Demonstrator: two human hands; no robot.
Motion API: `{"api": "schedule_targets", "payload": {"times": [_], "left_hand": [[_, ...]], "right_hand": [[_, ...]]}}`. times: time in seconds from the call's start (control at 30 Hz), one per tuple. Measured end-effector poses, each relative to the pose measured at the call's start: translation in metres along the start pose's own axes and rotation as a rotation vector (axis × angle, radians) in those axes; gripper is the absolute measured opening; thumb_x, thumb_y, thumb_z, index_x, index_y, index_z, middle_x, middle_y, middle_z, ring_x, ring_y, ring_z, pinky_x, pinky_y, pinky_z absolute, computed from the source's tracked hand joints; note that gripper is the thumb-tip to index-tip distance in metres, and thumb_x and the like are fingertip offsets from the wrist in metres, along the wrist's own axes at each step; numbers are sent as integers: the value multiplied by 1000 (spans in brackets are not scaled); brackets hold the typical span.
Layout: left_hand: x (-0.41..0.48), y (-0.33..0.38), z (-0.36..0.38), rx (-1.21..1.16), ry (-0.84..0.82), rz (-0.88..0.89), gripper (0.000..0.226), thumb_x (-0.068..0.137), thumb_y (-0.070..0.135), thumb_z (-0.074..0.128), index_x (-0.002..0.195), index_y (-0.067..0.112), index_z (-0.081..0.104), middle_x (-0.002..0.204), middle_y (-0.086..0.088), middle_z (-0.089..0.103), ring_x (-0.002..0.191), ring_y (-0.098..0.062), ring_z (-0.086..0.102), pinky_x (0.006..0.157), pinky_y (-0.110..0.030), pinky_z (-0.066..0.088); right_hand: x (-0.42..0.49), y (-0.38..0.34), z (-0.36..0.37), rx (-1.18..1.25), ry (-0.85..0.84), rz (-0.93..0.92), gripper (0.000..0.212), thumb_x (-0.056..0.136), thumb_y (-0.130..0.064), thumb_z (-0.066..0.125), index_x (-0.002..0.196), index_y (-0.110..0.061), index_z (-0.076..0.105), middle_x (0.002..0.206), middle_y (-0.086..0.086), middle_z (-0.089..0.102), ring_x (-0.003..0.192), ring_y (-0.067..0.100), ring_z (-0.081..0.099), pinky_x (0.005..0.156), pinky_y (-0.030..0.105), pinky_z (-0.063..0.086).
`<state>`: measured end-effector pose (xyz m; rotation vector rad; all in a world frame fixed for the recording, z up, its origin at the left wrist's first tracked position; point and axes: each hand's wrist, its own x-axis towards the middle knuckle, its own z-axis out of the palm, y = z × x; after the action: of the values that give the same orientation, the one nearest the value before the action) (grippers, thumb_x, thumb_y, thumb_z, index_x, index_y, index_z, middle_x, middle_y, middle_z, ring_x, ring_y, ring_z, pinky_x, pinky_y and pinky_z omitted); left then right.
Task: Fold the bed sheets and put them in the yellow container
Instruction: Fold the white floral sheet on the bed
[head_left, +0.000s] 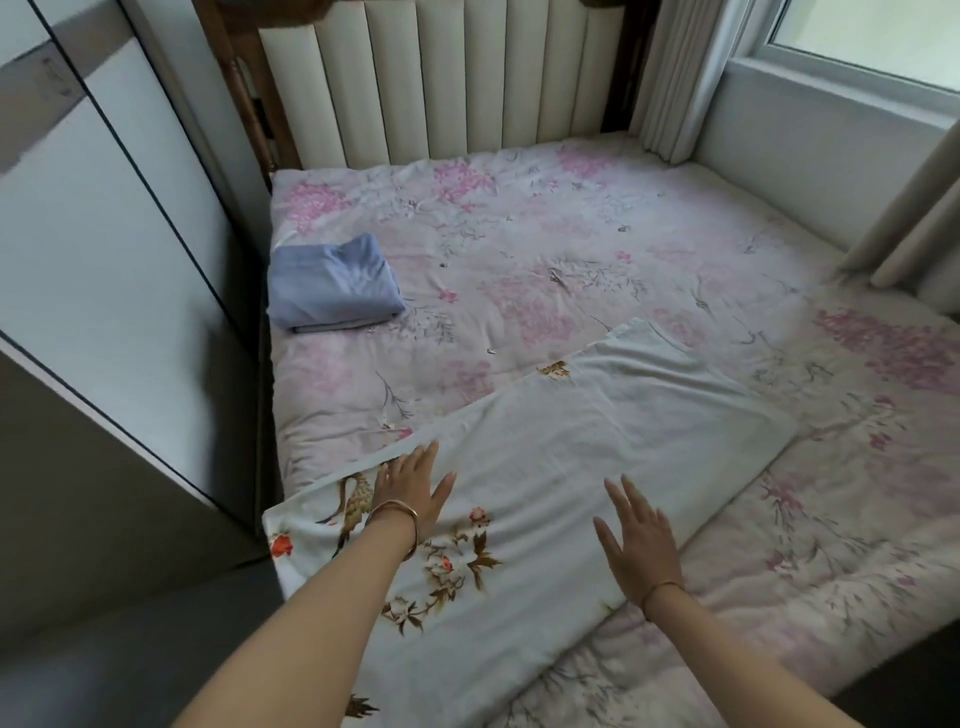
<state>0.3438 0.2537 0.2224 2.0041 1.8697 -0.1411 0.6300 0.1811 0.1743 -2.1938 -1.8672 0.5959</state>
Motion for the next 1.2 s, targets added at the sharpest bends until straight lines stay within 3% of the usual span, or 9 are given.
{"api": "schedule_targets", "payload": {"times": [0.37,0.7,0.87,0.97,1.03,1.2], "left_hand": [[10,-65,-9,54,26,-33,64,96,55,21,150,26,4,157,2,13,142,-20,17,116,-42,14],[4,-155,5,8,-24,185,64,96,54,26,150,25,8,157,2,15,143,-20,16,116,-40,14],[13,-192,-4,-18,-71,182,64,97,52,30,150,20,11,156,-1,17,143,-21,17,116,-38,16],[19,-201,1,-66,-97,219,62,96,52,30,148,20,17,155,0,21,141,-21,22,115,-36,21],[27,-213,8,-85,-109,225,61,96,52,31,146,19,23,153,0,25,138,-20,26,113,-35,24],[76,-246,22,-80,-130,192,57,97,48,33,145,18,27,148,-2,33,132,-23,35,107,-37,33]], "right_hand": [[-18,-62,57,39,-155,97,67,94,-57,33,150,-34,4,159,-9,-3,146,15,8,116,46,16],[-61,-147,98,-34,-65,270,68,93,-58,34,150,-31,9,159,-7,3,146,15,11,113,45,19],[-80,-203,123,143,14,320,69,92,-61,34,150,-31,12,159,-8,7,145,12,10,115,43,18],[-84,-220,141,204,-7,358,100,68,-88,8,150,-31,12,158,-10,7,145,10,10,114,40,18],[-80,-221,160,228,-12,384,121,50,-94,-9,150,-30,13,158,-10,8,145,9,11,114,38,21],[-61,-239,211,329,-9,418,120,50,-96,-7,150,-32,13,158,-11,10,145,9,13,116,38,23]]}}
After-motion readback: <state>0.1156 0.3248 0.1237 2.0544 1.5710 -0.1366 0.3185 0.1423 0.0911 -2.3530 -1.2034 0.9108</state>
